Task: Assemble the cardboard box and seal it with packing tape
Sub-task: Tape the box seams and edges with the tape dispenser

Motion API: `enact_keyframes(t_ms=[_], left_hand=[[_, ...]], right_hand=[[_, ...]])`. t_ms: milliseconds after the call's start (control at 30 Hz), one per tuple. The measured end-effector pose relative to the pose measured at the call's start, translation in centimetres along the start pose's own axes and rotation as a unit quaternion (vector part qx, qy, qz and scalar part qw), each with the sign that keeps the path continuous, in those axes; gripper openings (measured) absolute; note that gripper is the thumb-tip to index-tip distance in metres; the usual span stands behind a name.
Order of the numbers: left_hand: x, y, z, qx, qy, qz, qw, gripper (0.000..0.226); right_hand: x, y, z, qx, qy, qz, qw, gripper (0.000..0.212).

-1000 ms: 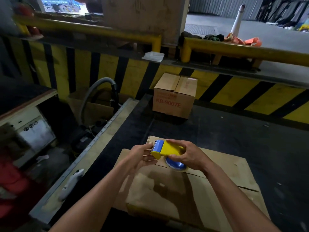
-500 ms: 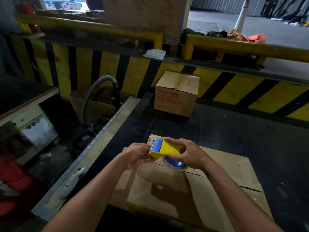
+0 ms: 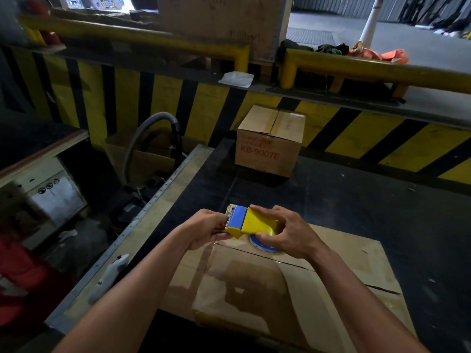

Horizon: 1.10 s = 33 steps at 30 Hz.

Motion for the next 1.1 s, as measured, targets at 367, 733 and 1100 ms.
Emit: enact_keyframes(t_ms=[367, 733, 1100], left_hand=[[0.1, 0.2, 0.4, -0.028, 0.047, 0.017, 0.998, 0.02], [-0.2, -0.9, 0.2, -0.188, 0.096, 0.082, 0.974, 0.014], [-0.1, -2.2, -0.9, -0.164, 0.074, 0.104, 0.978, 0.009]], right_hand=[[-0.1, -0.1, 0.1, -0.008, 0.01, 0.01, 1.0, 0.07], [-0.3, 0.6, -0.2, 0.034, 0.011, -0.037, 0.999, 0.076], [-0.3, 0.3, 0.8, 0.024, 0.035, -0.066, 0.997, 0.064]])
Point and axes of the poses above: each hand's wrist, its own x-axis away from the middle knuckle, its own y-axis out of the palm, z = x × y, the point moved 1 cm from there along -x, towards the middle knuckle, and after that the axes turned 10 degrees about y, right-handed, at the moved point
